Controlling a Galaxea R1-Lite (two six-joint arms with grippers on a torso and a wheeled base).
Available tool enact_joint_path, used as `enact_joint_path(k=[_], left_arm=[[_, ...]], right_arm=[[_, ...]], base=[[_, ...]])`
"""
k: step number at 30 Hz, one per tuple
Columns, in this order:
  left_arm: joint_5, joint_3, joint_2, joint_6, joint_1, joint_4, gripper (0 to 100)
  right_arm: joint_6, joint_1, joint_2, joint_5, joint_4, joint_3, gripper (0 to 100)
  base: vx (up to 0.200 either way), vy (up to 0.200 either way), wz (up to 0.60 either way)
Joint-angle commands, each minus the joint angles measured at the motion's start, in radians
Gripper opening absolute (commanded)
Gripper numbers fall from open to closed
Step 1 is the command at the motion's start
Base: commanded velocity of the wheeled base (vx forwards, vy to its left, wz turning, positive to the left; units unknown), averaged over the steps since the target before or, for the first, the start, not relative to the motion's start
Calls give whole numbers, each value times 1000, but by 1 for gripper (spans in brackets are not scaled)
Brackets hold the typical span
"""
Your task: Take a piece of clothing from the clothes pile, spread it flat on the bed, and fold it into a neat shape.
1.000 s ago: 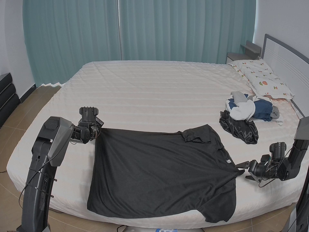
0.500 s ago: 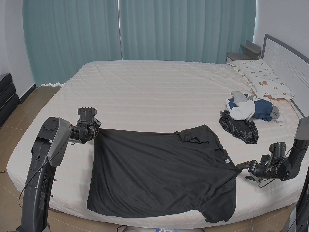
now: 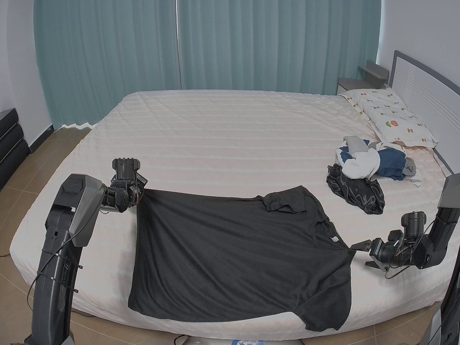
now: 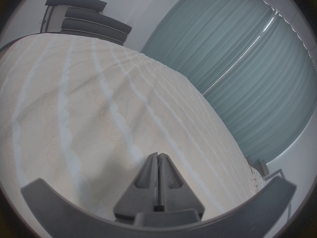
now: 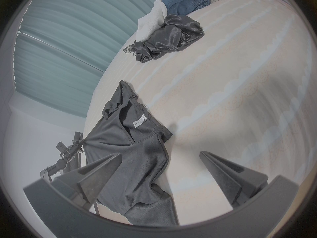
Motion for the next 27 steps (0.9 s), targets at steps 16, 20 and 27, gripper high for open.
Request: enact_joint_path(k=[16,20,27], left_arm=[[-44,53,-58,-120,-2,35,100],[-165,198,-170,-205,-2,47,100],[-311,344,-269,-278,9,19,100]], right_arm=[[147,64,-45,-16,-72,-102,100],[184,160,-85,-98,63,-291,100],[302,362,4,-216,281,-606,100]], base=[[0,0,0],[0,0,0],[0,0,0]])
